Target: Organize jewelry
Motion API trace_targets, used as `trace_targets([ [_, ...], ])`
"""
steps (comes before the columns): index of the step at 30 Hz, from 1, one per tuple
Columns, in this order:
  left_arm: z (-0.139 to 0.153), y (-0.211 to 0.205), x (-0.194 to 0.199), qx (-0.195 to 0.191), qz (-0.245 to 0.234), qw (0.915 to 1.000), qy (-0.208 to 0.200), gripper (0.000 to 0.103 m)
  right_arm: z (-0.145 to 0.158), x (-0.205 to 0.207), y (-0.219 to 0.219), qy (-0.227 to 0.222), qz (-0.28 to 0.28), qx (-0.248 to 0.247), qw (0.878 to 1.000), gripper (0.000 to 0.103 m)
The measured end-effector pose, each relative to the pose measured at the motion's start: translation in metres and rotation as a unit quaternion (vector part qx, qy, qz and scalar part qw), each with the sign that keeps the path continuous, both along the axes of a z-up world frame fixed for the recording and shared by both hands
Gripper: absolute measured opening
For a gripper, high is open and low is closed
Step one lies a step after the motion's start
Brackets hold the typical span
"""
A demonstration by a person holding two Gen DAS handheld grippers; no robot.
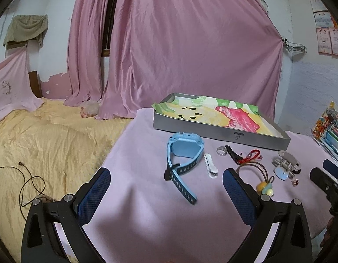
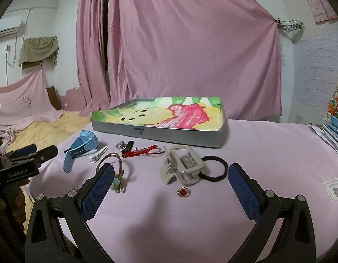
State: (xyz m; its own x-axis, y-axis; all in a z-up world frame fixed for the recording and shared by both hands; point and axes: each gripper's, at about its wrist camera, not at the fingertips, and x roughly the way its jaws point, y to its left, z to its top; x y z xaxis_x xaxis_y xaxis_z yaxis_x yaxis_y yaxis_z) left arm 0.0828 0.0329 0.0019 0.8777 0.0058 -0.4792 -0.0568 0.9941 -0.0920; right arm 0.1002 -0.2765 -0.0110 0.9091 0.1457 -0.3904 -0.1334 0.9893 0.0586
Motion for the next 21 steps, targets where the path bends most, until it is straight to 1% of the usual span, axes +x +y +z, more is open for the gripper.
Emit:
trace_targets([
  [2,0.001,0.003,0.008,-0.001,-0.006,1.0000,0.006,0.103,0.001,0.006,0.006,0.013,0.015,-0.004,1.000,0.102],
  [5,0.001,0.007,0.021,0.004,-0.019,0.9996,0.022,0.103,0.002,0.011,0.018,0.014,0.039,-0.012,0.999,0.102],
  [7,0.000,0.007,0.031,0.006,-0.039,0.9985,0.038,0.103,0.001,0.015,0.027,0.022,0.058,-0.016,0.998,0.102],
  [9,-0.002,0.005,0.039,0.010,-0.062,0.9967,0.052,0.103,0.000,0.019,0.033,0.035,0.077,-0.014,0.996,0.099],
  [11,-0.002,0.002,0.043,0.017,-0.073,0.9957,0.054,0.096,-0.002,0.024,0.041,0.049,0.094,-0.017,0.994,0.085],
  [13,-0.003,0.000,0.048,0.020,-0.083,0.9946,0.060,0.086,-0.006,0.032,0.049,0.069,0.105,-0.030,0.992,0.078],
  [16,-0.005,0.001,0.056,0.016,-0.092,0.9930,0.072,0.075,-0.013,0.041,0.056,0.103,0.125,-0.036,0.986,0.074],
  [17,-0.006,0.002,0.058,0.014,-0.094,0.9924,0.077,0.073,-0.015,0.044,0.059,0.113,0.130,-0.036,0.984,0.072],
  [19,-0.010,0.004,0.063,0.008,-0.100,0.9907,0.091,0.064,-0.019,0.048,0.063,0.127,0.137,-0.041,0.982,0.071],
  [21,-0.012,0.005,0.068,0.002,-0.107,0.9890,0.103,0.061,-0.022,0.051,0.067,0.135,0.140,-0.047,0.980,0.070],
])
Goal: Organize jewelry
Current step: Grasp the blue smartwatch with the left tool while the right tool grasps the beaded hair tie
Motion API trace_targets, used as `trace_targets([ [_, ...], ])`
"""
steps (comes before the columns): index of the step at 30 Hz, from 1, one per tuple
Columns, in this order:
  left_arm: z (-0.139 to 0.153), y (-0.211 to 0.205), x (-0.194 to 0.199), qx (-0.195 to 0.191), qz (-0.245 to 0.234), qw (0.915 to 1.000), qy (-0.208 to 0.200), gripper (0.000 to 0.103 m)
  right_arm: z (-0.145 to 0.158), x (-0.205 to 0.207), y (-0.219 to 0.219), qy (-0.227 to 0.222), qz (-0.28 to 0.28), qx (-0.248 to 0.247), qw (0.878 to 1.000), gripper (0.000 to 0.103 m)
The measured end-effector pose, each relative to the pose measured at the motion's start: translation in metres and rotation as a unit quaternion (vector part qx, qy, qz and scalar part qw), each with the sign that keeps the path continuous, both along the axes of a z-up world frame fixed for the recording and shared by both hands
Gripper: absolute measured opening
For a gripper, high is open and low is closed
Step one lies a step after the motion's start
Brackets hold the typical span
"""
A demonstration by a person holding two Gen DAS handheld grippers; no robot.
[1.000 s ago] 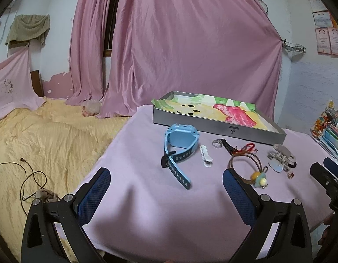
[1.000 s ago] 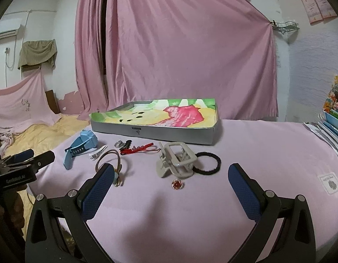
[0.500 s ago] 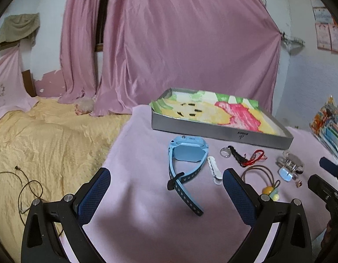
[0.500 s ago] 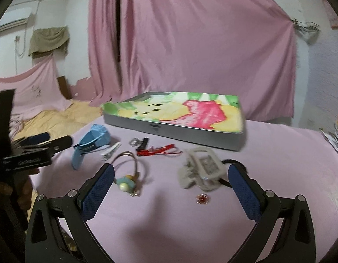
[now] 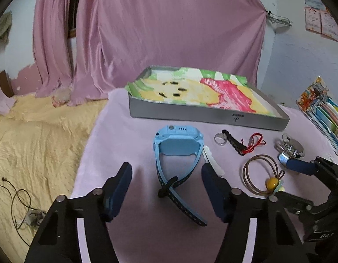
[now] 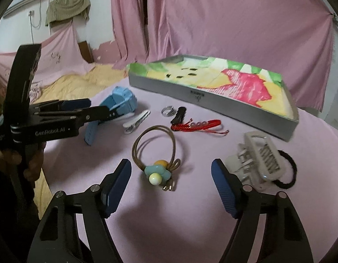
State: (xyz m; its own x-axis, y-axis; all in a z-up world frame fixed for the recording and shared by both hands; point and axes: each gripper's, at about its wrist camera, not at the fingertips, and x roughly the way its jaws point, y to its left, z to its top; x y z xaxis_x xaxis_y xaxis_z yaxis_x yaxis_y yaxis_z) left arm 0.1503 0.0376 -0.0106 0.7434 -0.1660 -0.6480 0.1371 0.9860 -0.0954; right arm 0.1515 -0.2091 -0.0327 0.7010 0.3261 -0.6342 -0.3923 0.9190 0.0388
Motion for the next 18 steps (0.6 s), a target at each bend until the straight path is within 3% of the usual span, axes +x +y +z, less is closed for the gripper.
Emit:
trace_targets([
  [10,-0.010,-0.003,0.011,-0.017,-0.016,0.9992,0.033,0.036,-0.006,0.010,0.010,0.027,-0.015,0.000,1.000,0.052],
  [12,-0.010,-0.006,0.011,-0.013,-0.015,0.9993,0.033,0.036,-0.006,0.010,0.011,0.025,-0.025,0.003,0.999,0.049],
  [18,-0.011,-0.010,0.007,-0.003,-0.005,0.9996,0.029,0.022,-0.006,0.012,0.013,0.017,-0.052,0.005,0.999,0.028],
])
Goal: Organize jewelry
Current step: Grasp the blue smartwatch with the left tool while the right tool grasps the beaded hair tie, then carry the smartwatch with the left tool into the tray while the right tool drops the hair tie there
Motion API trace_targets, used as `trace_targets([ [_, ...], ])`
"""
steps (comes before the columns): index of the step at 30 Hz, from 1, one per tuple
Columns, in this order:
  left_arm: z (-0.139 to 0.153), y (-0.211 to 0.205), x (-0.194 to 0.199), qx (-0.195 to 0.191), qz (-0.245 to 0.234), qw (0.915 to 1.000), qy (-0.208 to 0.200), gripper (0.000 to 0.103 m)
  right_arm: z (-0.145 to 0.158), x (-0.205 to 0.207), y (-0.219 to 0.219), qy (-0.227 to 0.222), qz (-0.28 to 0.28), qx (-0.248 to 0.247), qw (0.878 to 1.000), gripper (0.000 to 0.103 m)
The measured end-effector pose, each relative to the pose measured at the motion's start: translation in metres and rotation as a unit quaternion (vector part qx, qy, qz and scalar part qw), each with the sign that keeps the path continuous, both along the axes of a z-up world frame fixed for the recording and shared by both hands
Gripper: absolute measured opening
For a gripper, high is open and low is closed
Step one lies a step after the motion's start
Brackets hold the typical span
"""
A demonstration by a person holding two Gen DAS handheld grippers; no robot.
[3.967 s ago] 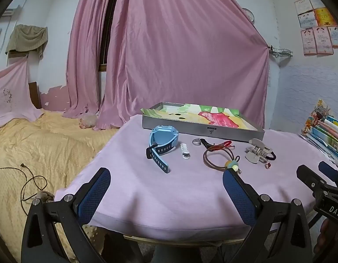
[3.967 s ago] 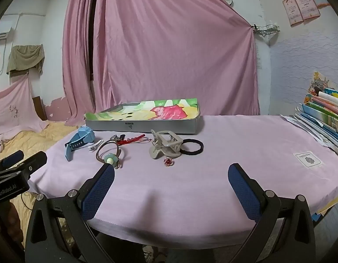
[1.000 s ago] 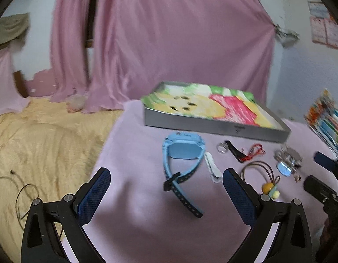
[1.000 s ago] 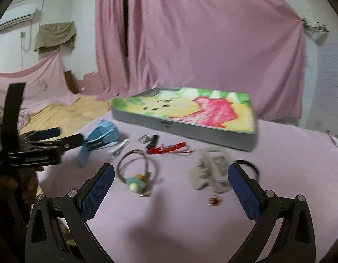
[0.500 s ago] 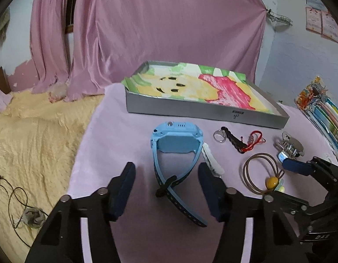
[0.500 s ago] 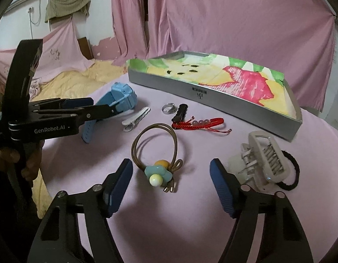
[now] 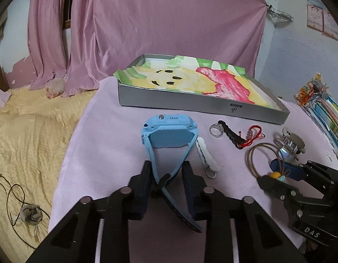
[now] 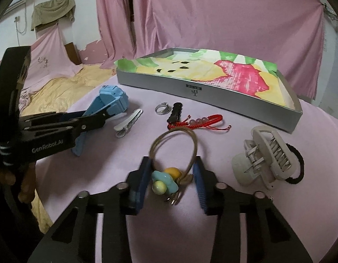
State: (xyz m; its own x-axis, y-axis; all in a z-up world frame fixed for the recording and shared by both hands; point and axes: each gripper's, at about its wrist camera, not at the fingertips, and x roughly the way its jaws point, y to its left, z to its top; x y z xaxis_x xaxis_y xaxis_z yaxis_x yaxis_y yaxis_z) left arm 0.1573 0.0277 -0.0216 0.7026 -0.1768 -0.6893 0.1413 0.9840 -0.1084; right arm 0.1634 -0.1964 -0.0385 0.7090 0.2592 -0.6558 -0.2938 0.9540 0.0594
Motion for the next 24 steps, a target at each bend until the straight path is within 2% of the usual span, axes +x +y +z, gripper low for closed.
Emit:
trace_targets([
  [1,0.000,0.000,-0.001,0.000,0.003,1.0000,0.001,0.021,0.000,0.000,0.000,-0.002,-0.001,0.000,1.000,0.024],
  [4,0.001,0.001,-0.006,-0.006,0.011,0.9999,-0.001,0.014,0.000,0.000,0.000,-0.007,0.001,0.003,1.000,0.024],
  [8,0.004,0.002,-0.015,-0.023,0.017,0.9995,-0.011,0.012,0.006,-0.005,-0.007,-0.022,0.003,0.027,0.999,0.023],
  [14,0.025,0.000,-0.030,-0.055,0.019,0.9964,-0.062,0.011,0.028,-0.013,-0.018,-0.077,0.003,0.032,0.997,0.023],
  [19,0.044,-0.011,-0.015,-0.066,0.022,0.9943,-0.081,0.011,0.049,-0.004,-0.033,-0.107,-0.011,0.033,0.994,0.023],
  [24,0.060,-0.027,0.018,-0.078,0.025,0.9921,-0.095,0.011,0.071,0.022,-0.059,-0.129,-0.036,0.045,0.990,0.024],
])
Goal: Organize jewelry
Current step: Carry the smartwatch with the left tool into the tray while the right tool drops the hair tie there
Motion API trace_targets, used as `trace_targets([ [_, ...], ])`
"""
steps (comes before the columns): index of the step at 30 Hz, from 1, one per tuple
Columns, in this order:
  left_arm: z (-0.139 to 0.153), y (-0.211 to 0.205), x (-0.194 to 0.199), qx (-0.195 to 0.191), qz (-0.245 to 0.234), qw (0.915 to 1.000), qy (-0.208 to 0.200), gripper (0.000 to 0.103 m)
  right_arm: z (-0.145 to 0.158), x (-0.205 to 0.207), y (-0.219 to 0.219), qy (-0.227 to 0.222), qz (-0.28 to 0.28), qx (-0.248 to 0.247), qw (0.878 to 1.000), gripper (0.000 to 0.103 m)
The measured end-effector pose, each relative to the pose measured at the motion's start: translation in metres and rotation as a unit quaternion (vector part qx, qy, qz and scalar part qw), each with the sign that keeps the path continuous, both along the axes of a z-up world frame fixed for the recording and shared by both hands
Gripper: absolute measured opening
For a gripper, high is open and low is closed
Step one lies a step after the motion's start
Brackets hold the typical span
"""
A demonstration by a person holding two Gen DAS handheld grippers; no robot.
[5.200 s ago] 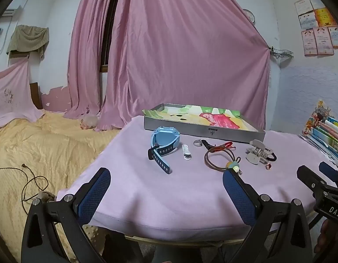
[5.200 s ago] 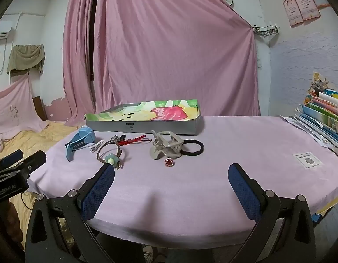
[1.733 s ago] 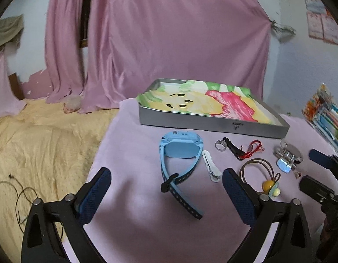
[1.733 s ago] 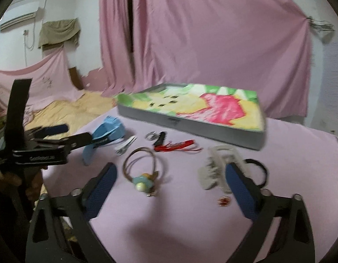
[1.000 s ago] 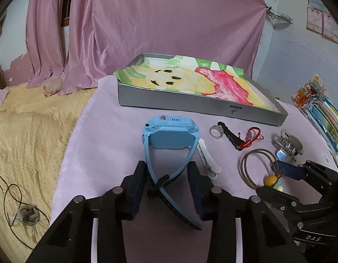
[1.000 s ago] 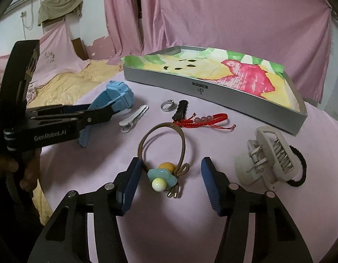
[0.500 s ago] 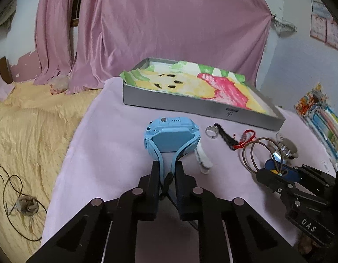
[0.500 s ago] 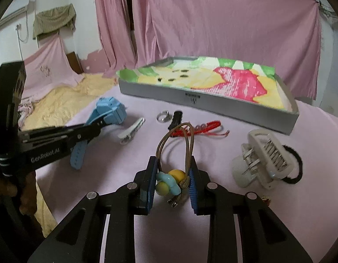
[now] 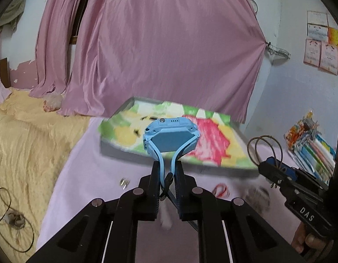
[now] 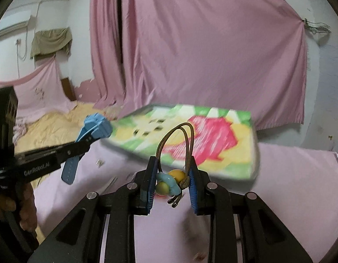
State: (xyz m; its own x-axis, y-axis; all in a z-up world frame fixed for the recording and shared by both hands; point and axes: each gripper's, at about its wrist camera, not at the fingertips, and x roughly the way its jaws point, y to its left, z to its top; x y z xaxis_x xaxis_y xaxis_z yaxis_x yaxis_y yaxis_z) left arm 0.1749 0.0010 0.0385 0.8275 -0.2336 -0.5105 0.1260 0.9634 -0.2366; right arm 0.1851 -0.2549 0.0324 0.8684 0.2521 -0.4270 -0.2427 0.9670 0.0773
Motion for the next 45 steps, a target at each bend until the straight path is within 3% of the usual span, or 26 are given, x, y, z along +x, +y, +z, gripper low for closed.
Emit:
trace_targets([
  [7,0.003,-0.025,0.050,0.001,0.000,1.0000,0.009,0.012,0.003,0.063,-0.027,0.034,-0.021,0.025,0.999,0.024],
  [16,-0.027,-0.041,0.101,0.002,0.015,0.9950,0.099,0.012,-0.024,0.118,-0.028,0.104,-0.014,0.005,0.995,0.024],
  [27,-0.038,-0.051,0.104,0.010,-0.006,0.9924,0.123,0.022,-0.054,0.141,-0.033,0.168,-0.028,0.006,0.985,0.025],
  [30,-0.038,-0.051,0.104,0.009,-0.005,0.9922,0.124,0.026,-0.057,0.143,-0.035,0.179,-0.030,0.011,0.983,0.036],
  [32,-0.038,-0.049,0.103,0.004,-0.007,0.9923,0.124,0.028,-0.055,0.140,-0.037,0.176,-0.035,0.012,0.984,0.057],
  [33,-0.037,-0.049,0.100,0.003,-0.007,0.9926,0.121,0.030,-0.054,0.138,-0.039,0.173,-0.036,0.019,0.984,0.057],
  [35,-0.035,-0.048,0.098,0.003,-0.005,0.9932,0.117,0.038,-0.051,0.132,-0.043,0.168,-0.042,0.024,0.985,0.057],
  [37,-0.031,-0.047,0.092,-0.001,-0.001,0.9943,0.107,0.058,-0.048,0.124,-0.049,0.159,-0.051,0.036,0.985,0.057],
  [39,-0.027,-0.044,0.085,-0.004,0.007,0.9954,0.095,0.069,-0.043,0.113,-0.055,0.143,-0.065,0.044,0.987,0.058],
  [45,-0.015,-0.038,0.053,-0.002,0.024,0.9981,0.056,0.087,-0.027,0.073,-0.067,0.073,-0.084,0.054,0.992,0.094],
])
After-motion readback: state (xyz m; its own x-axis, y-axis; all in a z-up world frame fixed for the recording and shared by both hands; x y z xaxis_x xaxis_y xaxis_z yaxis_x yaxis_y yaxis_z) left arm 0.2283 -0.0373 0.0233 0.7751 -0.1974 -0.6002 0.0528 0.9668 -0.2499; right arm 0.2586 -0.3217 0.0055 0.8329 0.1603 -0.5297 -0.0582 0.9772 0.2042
